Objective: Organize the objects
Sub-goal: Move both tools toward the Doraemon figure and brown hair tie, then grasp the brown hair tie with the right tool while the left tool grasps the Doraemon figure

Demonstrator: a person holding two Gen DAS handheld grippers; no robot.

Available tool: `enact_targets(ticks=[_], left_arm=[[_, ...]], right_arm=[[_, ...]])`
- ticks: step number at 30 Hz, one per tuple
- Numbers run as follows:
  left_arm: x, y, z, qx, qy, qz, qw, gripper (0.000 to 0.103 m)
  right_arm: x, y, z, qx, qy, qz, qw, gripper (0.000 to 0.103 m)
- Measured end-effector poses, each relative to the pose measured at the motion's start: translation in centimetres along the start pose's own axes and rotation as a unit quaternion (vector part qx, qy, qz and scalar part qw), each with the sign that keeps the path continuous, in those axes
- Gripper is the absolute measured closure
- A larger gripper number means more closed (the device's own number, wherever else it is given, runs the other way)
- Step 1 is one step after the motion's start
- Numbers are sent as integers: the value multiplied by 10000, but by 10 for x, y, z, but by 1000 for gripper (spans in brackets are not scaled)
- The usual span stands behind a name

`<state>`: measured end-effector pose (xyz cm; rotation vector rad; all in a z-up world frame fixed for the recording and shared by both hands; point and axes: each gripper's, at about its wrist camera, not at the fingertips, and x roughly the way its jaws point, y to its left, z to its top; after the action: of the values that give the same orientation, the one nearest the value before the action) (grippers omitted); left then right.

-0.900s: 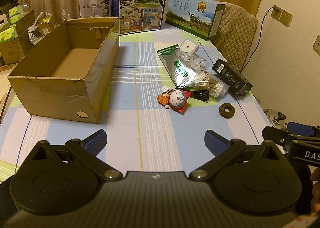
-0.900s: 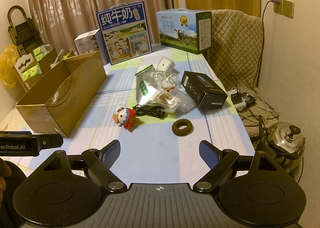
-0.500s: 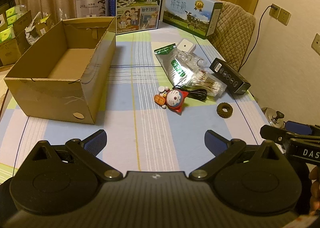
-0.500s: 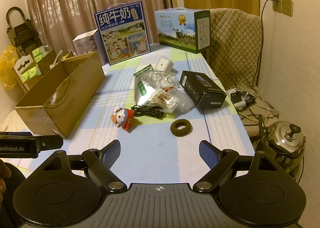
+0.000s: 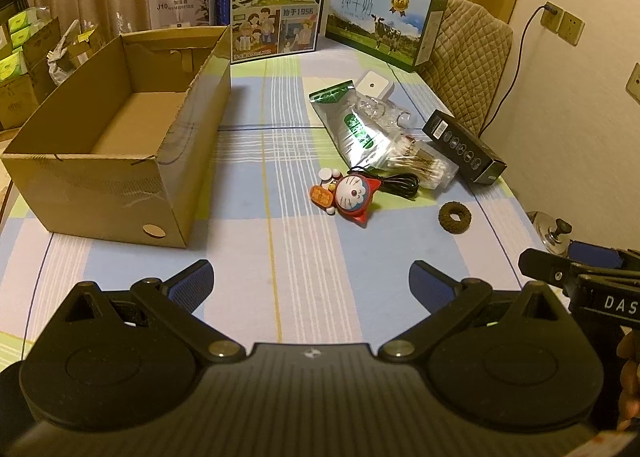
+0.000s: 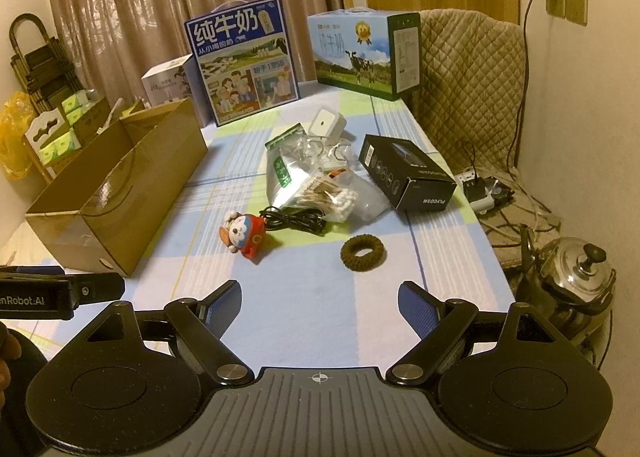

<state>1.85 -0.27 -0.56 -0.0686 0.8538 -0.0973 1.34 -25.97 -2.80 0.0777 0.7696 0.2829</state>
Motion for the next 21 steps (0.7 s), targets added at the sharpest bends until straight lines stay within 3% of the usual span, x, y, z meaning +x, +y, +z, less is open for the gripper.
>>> enact_targets(ticks=[12, 16, 18, 21], left_arm=[[48, 6, 15, 87, 80, 73, 9999, 1], [70, 3, 22, 315, -45, -196, 9993, 1], [81, -1, 27, 499, -114, -361, 9980, 1], [98, -6, 36, 769, -173, -538, 9954, 1]], right_arm=[[40, -11, 8, 102, 16, -90, 9999, 20], [60, -17, 14, 168, -8, -122, 9998, 21], [72, -19, 16, 170, 17, -101, 9998, 28], [90, -22, 19, 140, 51, -117, 9998, 32]])
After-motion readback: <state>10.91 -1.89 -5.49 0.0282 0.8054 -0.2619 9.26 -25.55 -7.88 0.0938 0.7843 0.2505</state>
